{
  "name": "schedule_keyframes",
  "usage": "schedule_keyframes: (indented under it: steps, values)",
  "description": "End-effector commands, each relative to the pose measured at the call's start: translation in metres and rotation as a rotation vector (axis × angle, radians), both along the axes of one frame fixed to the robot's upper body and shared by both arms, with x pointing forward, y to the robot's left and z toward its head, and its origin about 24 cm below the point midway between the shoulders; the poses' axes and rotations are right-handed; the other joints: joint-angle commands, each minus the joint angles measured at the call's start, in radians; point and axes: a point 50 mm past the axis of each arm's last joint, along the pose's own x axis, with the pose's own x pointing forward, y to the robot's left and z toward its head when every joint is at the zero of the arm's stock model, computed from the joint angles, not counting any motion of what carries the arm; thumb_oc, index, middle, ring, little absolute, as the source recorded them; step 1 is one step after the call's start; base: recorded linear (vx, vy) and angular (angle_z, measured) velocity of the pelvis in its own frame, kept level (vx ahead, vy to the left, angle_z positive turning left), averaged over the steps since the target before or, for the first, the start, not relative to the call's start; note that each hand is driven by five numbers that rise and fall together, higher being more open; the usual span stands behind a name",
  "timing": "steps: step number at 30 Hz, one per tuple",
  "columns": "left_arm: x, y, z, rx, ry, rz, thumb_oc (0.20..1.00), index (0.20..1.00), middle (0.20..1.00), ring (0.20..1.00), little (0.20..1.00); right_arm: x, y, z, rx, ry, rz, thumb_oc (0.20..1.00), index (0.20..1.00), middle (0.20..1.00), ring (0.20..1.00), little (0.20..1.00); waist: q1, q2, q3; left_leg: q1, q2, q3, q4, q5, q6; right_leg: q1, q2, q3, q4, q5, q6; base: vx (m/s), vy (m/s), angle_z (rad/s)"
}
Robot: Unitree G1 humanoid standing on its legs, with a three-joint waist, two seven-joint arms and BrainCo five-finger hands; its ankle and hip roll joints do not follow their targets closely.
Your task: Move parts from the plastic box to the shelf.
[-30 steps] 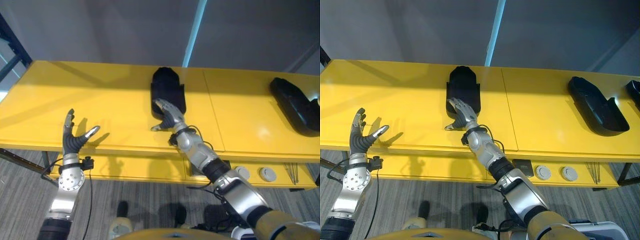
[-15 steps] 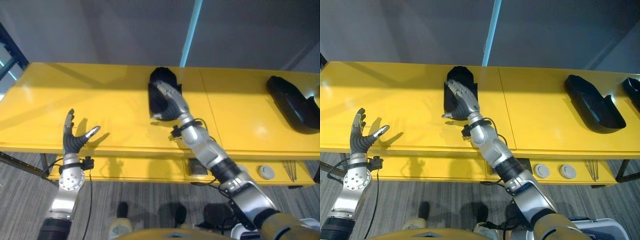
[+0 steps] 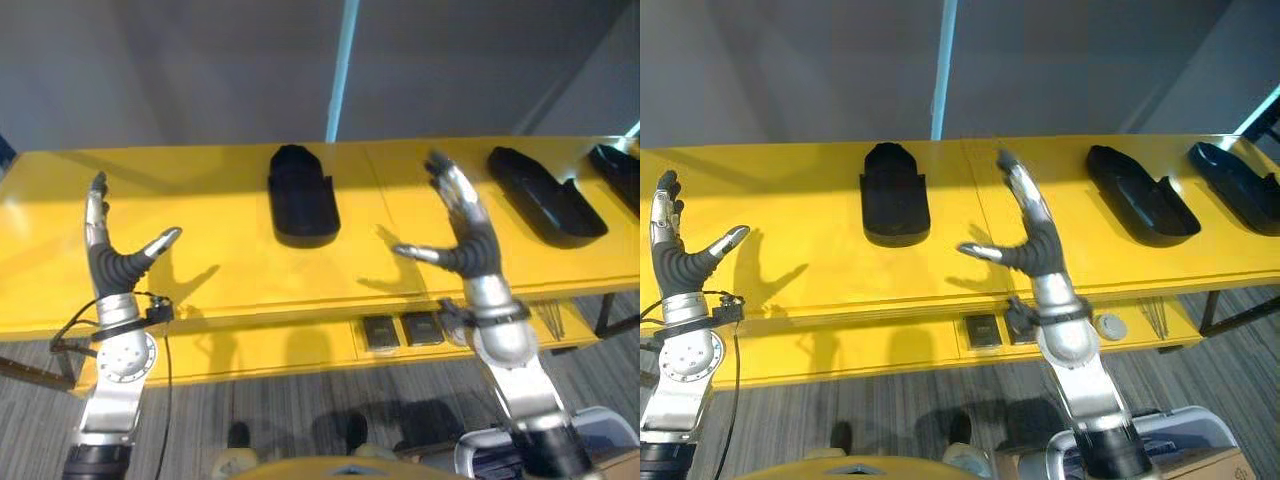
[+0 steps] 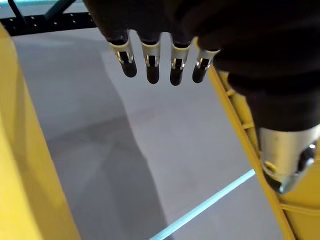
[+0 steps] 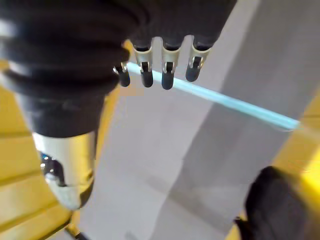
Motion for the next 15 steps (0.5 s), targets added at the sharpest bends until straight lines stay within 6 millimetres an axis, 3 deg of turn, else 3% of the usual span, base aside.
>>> schedule_keyframes:
  steps: [1,4,10,12,14,15]
  values:
    - [0.001,0.003,0.014,0.107,-0.066,-0.037,1.0,1.0,1.0,1.0,1.0,0.012,0.006,0.008,0.103,-0.053,0.053,1.0,1.0,1.0,1.0,1.0,-0.023,-0.017,-0.035,0.047,-0.022,0.042,0.002,-0.147,0.047,0.11,-0.034,0.008,0.018,-0.172,0.034,-0.04,0.012,-0.24]
    - [0.003,-0.009,0.009,0.106,-0.039,-0.095,1.0,1.0,1.0,1.0,1.0,0.004,0.002,-0.005,0.124,-0.002,0.031,1.0,1.0,1.0,1.0,1.0,-0.055,-0.012,-0.037,0.063,-0.014,0.067,0.002,-0.149,0.049,0.101,-0.029,0.04,0.022,-0.171,0.035,-0.02,0.004,-0.31]
    - [0.008,-0.023,0.0,0.087,0.015,-0.193,1.0,1.0,1.0,1.0,1.0,0.003,0.001,0.0,0.04,-0.027,0.001,1.0,1.0,1.0,1.0,1.0,-0.076,-0.011,-0.036,0.078,-0.003,0.096,0.002,-0.152,0.05,0.088,-0.021,0.082,0.024,-0.166,0.033,-0.03,0.005,-0.26]
    - [0.011,-0.034,-0.001,0.085,0.027,-0.256,1.0,1.0,1.0,1.0,1.0,0.001,-0.005,0.001,-0.004,-0.03,-0.043,1.0,1.0,1.0,1.0,1.0,-0.11,-0.012,-0.036,0.088,-0.001,0.113,0.002,-0.154,0.055,0.076,-0.015,0.117,0.024,-0.16,0.035,-0.04,0.011,-0.16]
    - [0.013,-0.037,-0.001,0.084,0.026,-0.273,1.0,1.0,1.0,1.0,1.0,0.0,-0.008,0.001,-0.014,-0.029,-0.067,1.0,1.0,1.0,1.0,1.0,-0.118,-0.01,-0.036,0.093,-0.001,0.131,0.002,-0.157,0.058,0.065,-0.012,0.14,0.025,-0.155,0.038,-0.04,0.026,-0.21]
    - [0.014,-0.039,0.0,0.105,0.021,-0.279,1.0,1.0,1.0,1.0,1.0,-0.004,-0.014,0.0,-0.036,-0.025,-0.104,1.0,1.0,1.0,1.0,1.0,-0.149,-0.011,-0.035,0.102,-0.001,0.156,0.003,-0.161,0.062,0.052,-0.01,0.17,0.024,-0.146,0.042,-0.05,0.046,-0.44]
